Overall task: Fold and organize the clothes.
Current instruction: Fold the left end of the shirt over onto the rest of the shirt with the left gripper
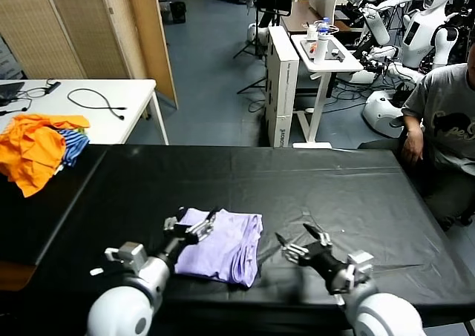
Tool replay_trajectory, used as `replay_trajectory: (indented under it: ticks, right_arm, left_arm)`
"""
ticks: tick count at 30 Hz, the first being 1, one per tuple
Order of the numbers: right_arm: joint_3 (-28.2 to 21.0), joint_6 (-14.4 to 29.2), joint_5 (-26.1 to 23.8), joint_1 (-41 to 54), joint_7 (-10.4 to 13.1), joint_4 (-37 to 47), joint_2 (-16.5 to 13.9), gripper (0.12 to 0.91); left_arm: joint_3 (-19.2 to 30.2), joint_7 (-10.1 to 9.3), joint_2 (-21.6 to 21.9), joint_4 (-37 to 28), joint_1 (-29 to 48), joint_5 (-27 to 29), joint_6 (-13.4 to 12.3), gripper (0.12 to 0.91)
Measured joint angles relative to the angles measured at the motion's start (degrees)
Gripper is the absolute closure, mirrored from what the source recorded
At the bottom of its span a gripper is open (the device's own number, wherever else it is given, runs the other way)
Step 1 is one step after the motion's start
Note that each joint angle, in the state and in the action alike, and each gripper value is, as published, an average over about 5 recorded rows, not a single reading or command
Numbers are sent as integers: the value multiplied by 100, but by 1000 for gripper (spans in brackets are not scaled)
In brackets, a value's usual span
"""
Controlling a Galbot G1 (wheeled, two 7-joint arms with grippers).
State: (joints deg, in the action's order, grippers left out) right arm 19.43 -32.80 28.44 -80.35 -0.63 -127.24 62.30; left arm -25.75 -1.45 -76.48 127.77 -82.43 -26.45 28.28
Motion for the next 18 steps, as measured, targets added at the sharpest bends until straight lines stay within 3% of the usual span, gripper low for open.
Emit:
replay_trajectory:
  ticks: [11,18]
  right_arm:
    - [-1189,25,-572,522,-230,418,-131,118]
    - [-1337,-190,-1146,496,-139,566,-171,118]
  left_arm:
    - [-69,-33,-292,-39,-160,265,39,123]
    - [-171,-32,-311,-69,-193,283,23,123]
